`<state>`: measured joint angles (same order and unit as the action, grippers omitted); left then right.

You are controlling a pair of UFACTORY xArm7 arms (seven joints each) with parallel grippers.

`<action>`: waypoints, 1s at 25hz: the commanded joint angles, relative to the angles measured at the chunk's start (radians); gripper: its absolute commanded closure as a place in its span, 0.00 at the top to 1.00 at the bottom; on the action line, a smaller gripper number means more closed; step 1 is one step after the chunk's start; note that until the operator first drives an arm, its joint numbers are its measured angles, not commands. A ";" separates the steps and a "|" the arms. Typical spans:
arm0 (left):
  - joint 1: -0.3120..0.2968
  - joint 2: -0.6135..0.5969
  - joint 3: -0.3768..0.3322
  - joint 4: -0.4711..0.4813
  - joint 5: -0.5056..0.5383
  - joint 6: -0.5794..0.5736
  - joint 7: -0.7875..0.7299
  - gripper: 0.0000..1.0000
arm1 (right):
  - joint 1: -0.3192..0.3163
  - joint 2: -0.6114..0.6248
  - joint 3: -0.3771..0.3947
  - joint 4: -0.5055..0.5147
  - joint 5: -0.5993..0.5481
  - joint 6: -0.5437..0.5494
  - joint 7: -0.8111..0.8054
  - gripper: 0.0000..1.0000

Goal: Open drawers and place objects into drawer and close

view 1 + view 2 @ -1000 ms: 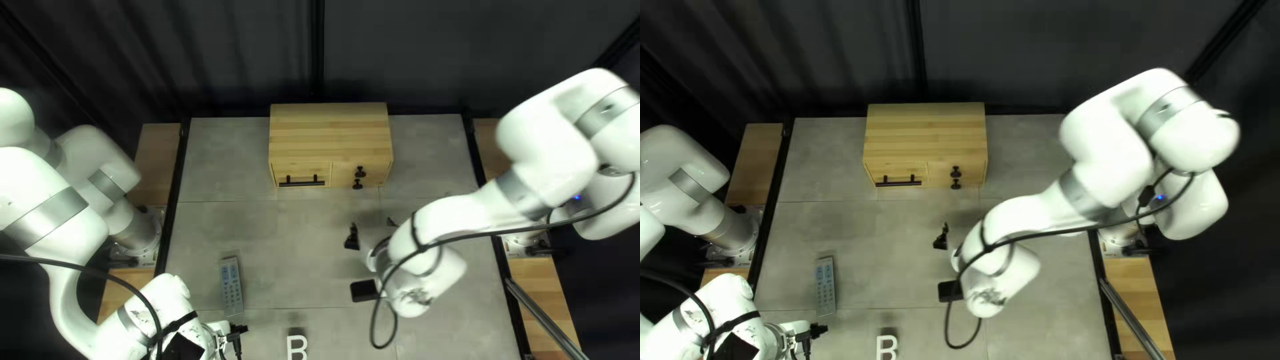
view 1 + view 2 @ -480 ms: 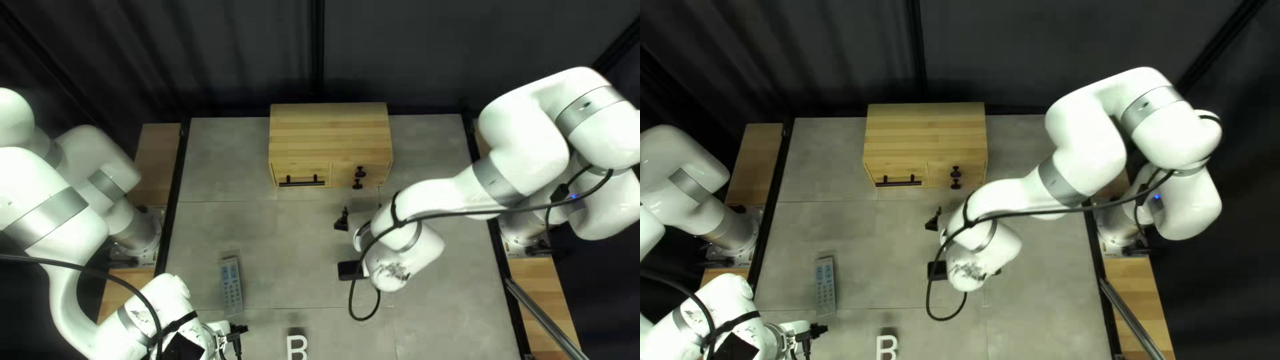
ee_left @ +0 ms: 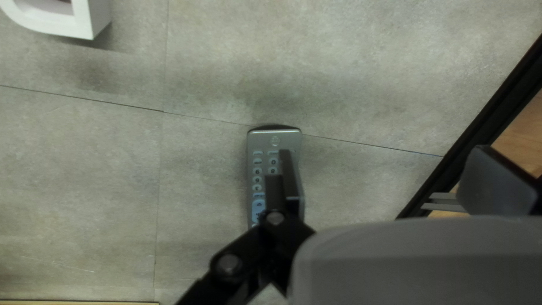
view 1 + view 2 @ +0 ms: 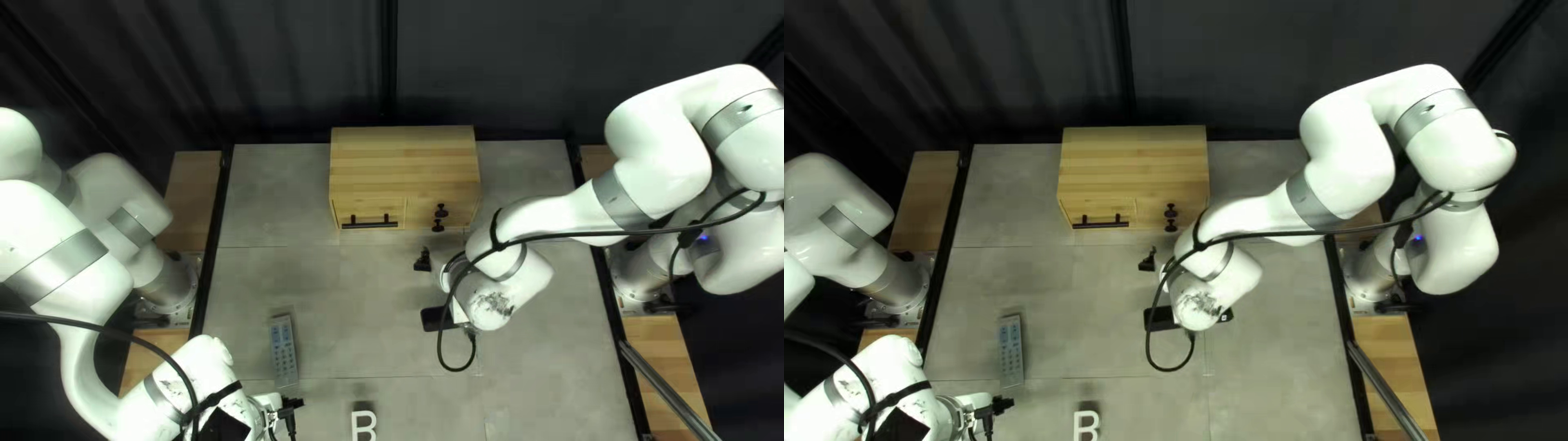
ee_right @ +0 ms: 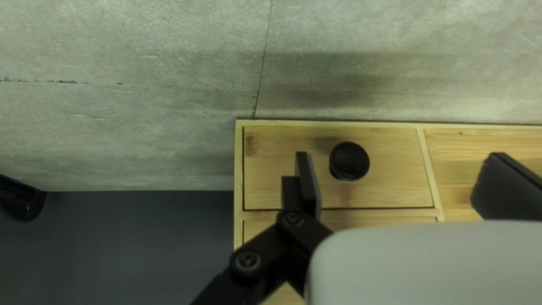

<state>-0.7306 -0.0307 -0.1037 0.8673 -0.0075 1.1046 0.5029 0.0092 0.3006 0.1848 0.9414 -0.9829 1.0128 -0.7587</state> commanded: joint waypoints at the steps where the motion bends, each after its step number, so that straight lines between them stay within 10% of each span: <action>1: 0.000 0.000 0.000 0.000 0.000 0.000 0.000 1.00 | -0.008 0.034 -0.010 0.027 0.006 0.010 -0.009 1.00; 25: 0.000 0.000 0.000 0.000 0.000 0.000 0.000 1.00 | -0.035 0.049 -0.033 0.015 -0.010 -0.021 0.000 1.00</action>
<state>-0.7306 -0.0307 -0.1037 0.8673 -0.0075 1.1046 0.5029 -0.0240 0.3556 0.1531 0.9656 -0.9950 0.9930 -0.7675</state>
